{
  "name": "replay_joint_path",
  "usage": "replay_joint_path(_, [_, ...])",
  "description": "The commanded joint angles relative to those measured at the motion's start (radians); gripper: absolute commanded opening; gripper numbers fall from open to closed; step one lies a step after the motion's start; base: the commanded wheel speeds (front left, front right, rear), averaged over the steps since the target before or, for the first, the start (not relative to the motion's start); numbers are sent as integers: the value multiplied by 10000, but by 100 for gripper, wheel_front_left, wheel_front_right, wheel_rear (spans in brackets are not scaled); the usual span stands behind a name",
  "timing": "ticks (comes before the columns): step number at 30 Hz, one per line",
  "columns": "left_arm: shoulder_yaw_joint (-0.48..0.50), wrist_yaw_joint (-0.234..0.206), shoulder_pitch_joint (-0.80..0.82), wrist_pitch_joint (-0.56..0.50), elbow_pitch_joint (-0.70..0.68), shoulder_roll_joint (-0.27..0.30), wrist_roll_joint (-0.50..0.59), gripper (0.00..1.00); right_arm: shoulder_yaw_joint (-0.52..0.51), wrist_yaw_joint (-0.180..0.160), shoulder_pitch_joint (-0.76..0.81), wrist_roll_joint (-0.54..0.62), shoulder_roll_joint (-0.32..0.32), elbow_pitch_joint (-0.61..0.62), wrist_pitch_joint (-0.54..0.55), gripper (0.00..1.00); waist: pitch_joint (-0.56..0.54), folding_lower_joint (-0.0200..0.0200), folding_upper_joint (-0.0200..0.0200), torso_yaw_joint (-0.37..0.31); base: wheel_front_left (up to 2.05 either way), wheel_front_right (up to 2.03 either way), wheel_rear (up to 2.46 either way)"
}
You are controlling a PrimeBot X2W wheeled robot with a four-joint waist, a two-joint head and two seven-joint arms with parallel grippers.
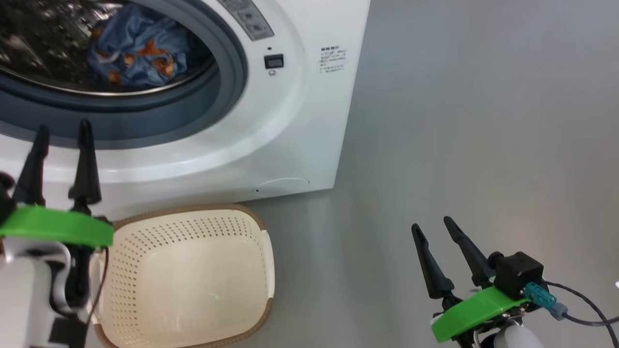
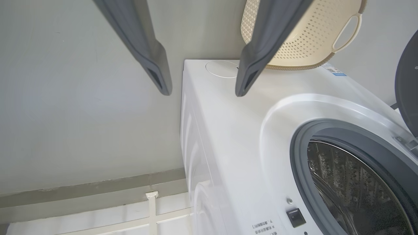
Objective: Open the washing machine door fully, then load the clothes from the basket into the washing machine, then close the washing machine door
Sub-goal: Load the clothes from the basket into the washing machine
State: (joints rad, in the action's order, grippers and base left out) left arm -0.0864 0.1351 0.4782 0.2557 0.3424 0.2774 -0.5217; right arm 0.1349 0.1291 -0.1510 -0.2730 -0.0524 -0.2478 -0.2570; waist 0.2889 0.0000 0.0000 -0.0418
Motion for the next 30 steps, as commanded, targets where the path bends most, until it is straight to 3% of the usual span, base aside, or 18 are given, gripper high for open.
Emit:
replay_joint_path(1, [575, -44, -294, 60, -490, 222, 286, 100, 175, 16, 185, 87, 22, 157, -48, 100, -486, 0, 0, 211, 0, 0, 0])
replay_joint_path(17, [2122, -44, -3123, 60, -2331, -601, 1871, 100, 183, 16, 512, 92, 22, 136, -48, 100, -1763, 0, 0, 190, 0, 0, 0])
replay_joint_path(30, [2475, -44, -4765, 61, -3035, -1359, 2507, 100, 119, 16, 696, 184, 22, 219, -48, 100, -2231, 0, 0, 131, 0, 0, 0])
